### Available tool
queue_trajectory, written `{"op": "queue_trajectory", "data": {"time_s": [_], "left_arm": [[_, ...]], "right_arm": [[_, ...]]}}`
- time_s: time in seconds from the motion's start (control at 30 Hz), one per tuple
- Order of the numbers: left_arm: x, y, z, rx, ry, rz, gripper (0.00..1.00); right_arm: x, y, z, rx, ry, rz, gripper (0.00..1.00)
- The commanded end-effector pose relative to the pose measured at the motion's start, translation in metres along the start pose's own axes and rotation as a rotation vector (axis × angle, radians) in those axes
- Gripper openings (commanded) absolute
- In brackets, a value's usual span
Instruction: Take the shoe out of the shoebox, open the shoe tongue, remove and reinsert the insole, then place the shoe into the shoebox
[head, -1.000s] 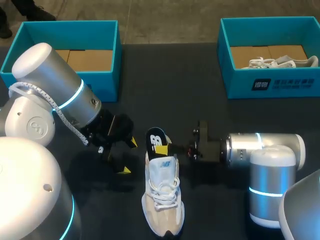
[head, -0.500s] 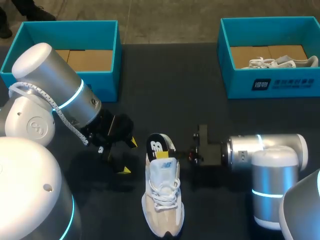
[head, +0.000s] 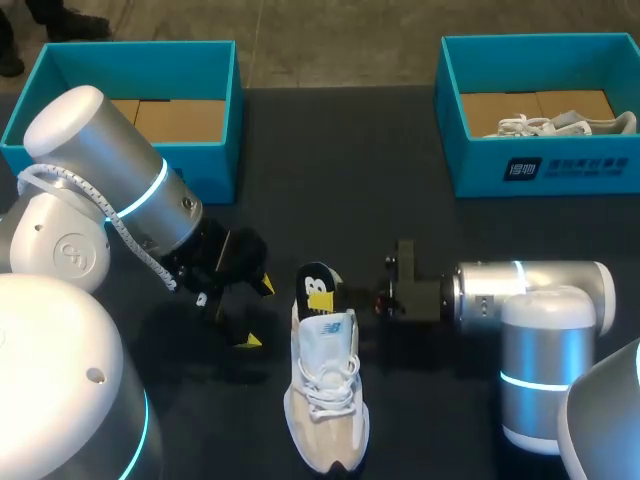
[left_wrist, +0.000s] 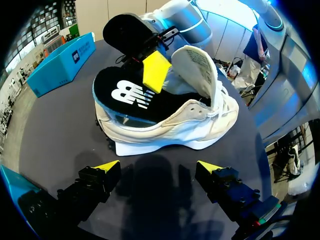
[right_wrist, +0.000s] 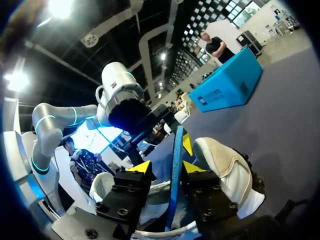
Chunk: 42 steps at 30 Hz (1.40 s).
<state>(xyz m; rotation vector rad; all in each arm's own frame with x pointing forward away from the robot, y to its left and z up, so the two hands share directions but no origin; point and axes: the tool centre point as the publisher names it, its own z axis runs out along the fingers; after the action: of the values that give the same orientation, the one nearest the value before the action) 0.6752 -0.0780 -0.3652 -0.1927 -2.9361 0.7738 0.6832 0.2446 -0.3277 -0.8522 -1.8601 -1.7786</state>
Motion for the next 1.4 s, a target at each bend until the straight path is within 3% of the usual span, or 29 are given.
{"op": "queue_trajectory", "data": {"time_s": [0.03, 0.07, 1.03, 1.1, 1.17, 1.4], "left_arm": [[0.001, 0.0, 0.001, -0.002, -0.002, -0.001, 1.0], [0.001, 0.0, 0.001, -0.002, -0.002, -0.001, 1.0], [0.001, 0.0, 0.001, -0.002, -0.002, -0.001, 1.0], [0.001, 0.0, 0.001, -0.002, -0.002, -0.001, 1.0], [0.001, 0.0, 0.001, -0.002, -0.002, -0.001, 1.0], [0.001, 0.0, 0.001, -0.002, -0.002, -0.001, 1.0]], "right_arm": [[-0.002, 0.002, 0.002, -0.001, -0.001, 0.004, 0.04], [-0.003, 0.003, 0.003, -0.002, 0.0, 0.007, 0.0], [-0.003, -0.023, -0.002, 0.054, -0.031, 0.135, 0.0], [-0.001, -0.021, -0.003, 0.047, -0.03, 0.125, 0.27], [0.001, -0.018, -0.003, 0.042, -0.03, 0.104, 0.4], [0.002, -0.007, -0.002, 0.042, -0.03, 0.073, 0.4]]}}
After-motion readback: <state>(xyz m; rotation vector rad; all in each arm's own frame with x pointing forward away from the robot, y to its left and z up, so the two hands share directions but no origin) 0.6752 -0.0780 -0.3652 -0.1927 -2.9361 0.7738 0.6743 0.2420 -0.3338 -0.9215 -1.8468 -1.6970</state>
